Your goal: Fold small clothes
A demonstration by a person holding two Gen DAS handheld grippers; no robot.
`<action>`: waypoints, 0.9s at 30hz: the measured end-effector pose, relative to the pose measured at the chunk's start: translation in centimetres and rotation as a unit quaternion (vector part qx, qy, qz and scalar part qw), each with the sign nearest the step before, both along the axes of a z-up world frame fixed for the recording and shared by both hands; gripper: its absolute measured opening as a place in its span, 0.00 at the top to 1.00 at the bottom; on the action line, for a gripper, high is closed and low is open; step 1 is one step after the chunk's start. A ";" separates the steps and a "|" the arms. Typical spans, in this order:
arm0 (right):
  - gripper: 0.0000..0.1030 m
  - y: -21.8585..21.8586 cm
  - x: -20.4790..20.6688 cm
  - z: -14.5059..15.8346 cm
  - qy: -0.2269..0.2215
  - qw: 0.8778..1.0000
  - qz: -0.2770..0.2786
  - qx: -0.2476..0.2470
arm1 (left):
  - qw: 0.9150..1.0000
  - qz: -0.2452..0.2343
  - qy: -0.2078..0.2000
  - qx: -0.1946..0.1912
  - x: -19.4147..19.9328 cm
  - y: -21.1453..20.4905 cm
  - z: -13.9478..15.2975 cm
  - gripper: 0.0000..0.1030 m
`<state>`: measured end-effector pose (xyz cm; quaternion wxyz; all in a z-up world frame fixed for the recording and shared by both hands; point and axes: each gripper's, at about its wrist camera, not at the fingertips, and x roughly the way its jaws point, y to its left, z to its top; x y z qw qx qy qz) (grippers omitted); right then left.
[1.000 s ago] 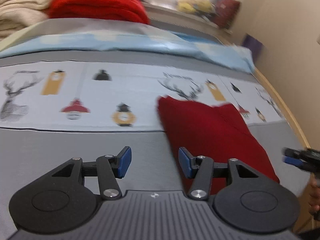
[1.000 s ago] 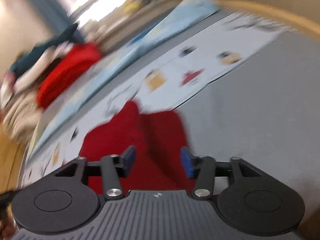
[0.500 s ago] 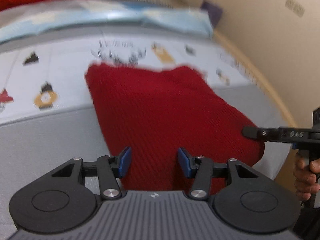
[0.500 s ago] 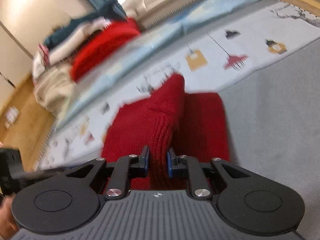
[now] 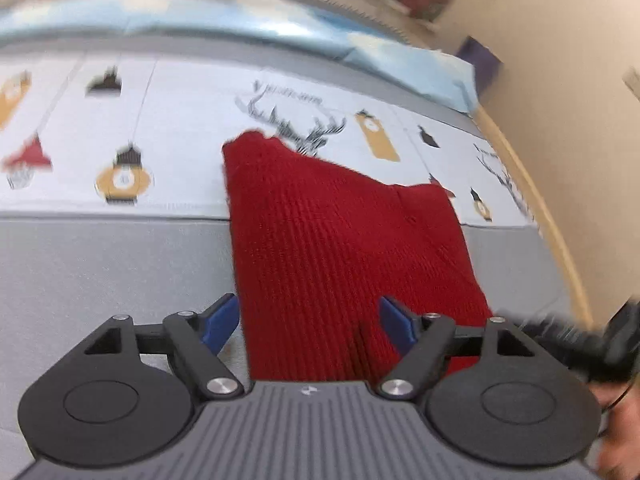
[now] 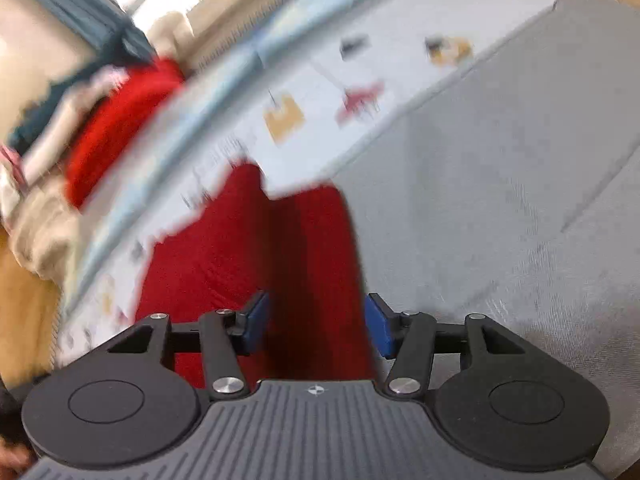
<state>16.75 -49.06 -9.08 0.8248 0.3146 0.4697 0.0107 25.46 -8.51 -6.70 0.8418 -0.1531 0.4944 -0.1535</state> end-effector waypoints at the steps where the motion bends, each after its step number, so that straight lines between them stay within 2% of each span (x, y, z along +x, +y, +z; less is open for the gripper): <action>1: 0.46 0.3 0.5 -0.8 0.017 1.000 0.008 -0.012 | 1.000 0.007 0.021 -0.018 0.9 0.3 -0.9 0.19; 2: 0.46 0.7 1.1 -1.6 0.034 0.999 0.014 -0.020 | 0.998 0.011 0.040 -0.036 1.6 0.7 -1.8 0.18; 4: 0.47 1.3 1.9 -3.0 0.052 0.998 0.026 -0.005 | 0.994 0.021 0.083 -0.073 3.1 1.1 -4.0 0.18; 5: 0.47 1.7 2.1 -3.4 0.054 0.998 0.028 0.003 | 0.991 0.026 0.099 -0.091 3.7 1.3 -5.0 0.12; 8: 0.47 2.2 2.9 -3.5 0.048 0.998 0.027 0.013 | 0.985 0.031 0.122 -0.121 5.0 1.2 -7.5 0.04; 12: 0.54 2.2 3.4 -4.2 0.053 0.998 0.016 0.037 | 0.979 0.040 0.134 -0.151 5.5 1.0 -9.2 0.04; 13: 0.60 2.0 3.4 -4.5 0.053 0.998 0.016 0.040 | 0.980 0.041 0.129 -0.147 5.5 0.9 -9.1 0.07; 14: 0.68 2.2 3.5 -4.6 0.052 0.998 0.017 0.043 | 0.982 0.041 0.123 -0.138 5.4 0.8 -8.8 0.14; 15: 0.70 2.4 3.6 -4.7 0.052 0.998 0.018 0.043 | 0.985 0.038 0.114 -0.128 5.3 0.6 -8.2 0.19; 16: 0.75 2.7 3.8 -4.6 0.048 0.998 0.020 0.038 | 0.987 0.031 0.105 -0.121 5.2 0.6 -7.5 0.28; 17: 0.81 2.9 3.7 -4.4 0.042 0.998 0.023 0.034 | 0.989 0.023 0.097 -0.114 5.1 0.5 -6.5 0.33; 20: 0.83 3.8 3.5 -3.0 0.016 0.999 0.022 0.027 | 0.993 0.003 0.055 -0.101 4.6 0.9 -3.5 0.39; 23: 0.83 4.9 4.2 -2.2 -0.009 0.999 0.017 0.043 | 0.997 0.000 0.004 -0.080 4.0 2.6 -0.2 0.40; 25: 0.83 6.5 4.7 -1.9 -0.020 0.998 0.028 0.048 | 0.998 -0.003 -0.029 -0.051 3.7 4.1 1.7 0.40; 27: 0.83 9.1 5.5 -1.7 -0.031 0.997 0.048 0.053 | 0.999 -0.007 -0.046 -0.018 3.6 6.0 2.9 0.40</action>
